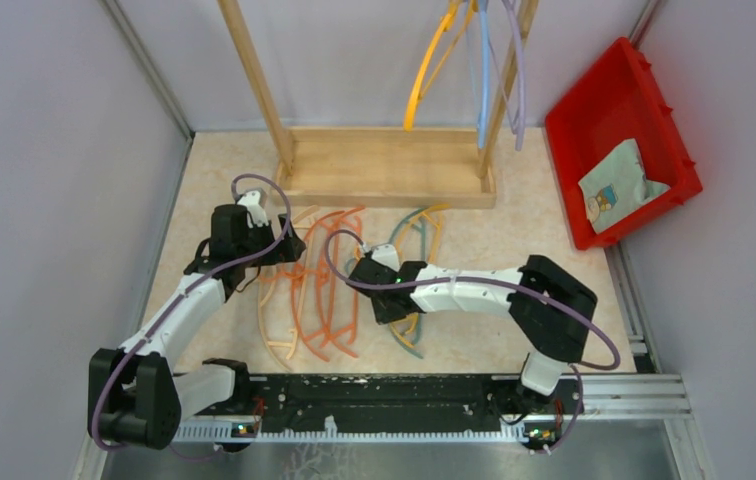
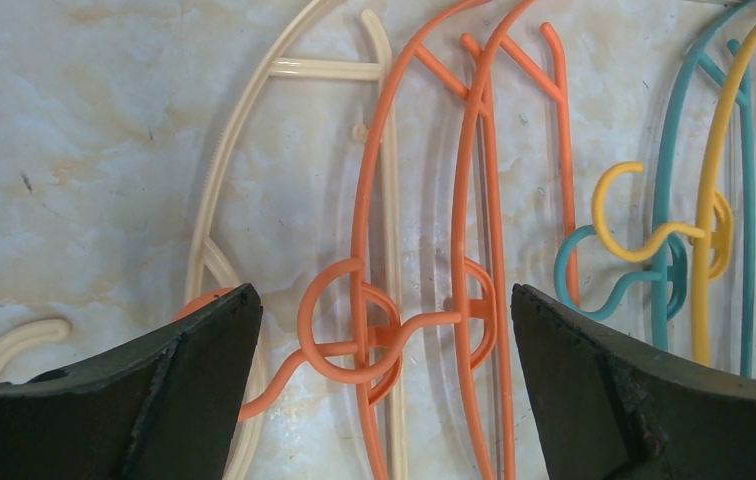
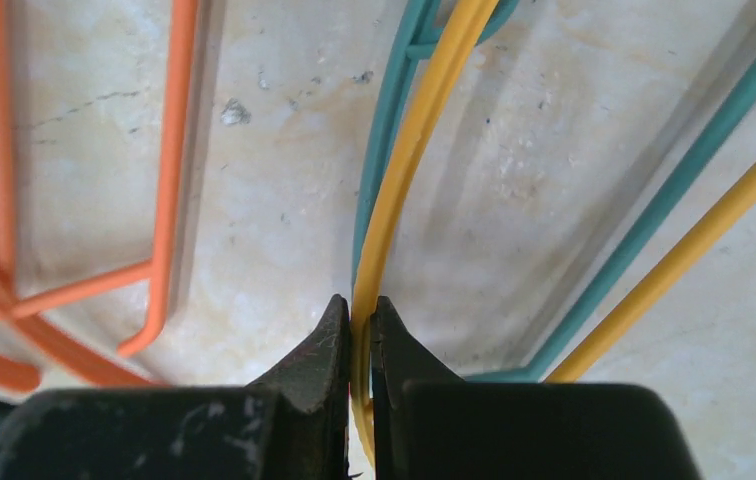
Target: Organize the hangers
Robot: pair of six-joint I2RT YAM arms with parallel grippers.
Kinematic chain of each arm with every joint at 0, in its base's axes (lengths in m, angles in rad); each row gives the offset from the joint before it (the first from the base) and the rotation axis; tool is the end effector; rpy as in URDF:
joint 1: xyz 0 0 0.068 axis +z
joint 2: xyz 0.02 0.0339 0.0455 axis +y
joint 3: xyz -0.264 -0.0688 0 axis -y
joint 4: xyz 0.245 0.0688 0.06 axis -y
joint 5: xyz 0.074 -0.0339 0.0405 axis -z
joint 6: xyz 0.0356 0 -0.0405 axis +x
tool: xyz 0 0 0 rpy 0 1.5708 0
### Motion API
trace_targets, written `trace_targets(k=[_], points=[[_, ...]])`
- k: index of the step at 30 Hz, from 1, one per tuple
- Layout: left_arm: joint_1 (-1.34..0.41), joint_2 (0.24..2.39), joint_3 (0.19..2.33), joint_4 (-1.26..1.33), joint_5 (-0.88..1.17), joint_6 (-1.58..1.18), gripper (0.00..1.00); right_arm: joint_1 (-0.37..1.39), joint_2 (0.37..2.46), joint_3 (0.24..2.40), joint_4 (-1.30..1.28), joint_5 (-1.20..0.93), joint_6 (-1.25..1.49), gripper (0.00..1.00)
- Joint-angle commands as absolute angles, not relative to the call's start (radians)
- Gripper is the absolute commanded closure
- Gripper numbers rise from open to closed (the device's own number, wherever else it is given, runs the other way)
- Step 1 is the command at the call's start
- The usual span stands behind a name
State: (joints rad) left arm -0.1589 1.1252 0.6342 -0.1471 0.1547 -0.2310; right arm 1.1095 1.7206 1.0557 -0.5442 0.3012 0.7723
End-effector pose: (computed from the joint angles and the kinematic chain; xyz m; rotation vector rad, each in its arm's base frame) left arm 0.2344 -0.0431 0.2241 0.0066 2.2273 -0.3863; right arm 0.1552 0.2885 0.1696 -0.3770 2.6586 0.1567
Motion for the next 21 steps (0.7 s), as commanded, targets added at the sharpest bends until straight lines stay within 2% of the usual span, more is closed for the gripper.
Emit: trace_targets(k=[1,8,14,21], points=[[-0.153,1.114,0.648,-0.149,0.162,-0.227,0.00,1.104,1.540,1.176,-0.598,0.267,0.721,1.00],[-0.153,1.116,0.656,-0.146,0.158,-0.231,0.00,1.107,1.456,1.321,-0.600,0.087,0.693,1.00],[-0.153,1.108,0.651,-0.141,0.158,-0.242,0.00,1.085,1.423,1.499,-0.499,0.175,0.725,1.00],[-0.153,1.096,0.654,-0.138,0.165,-0.252,0.00,1.050,1.560,1.766,-0.327,0.235,0.704,1.00]])
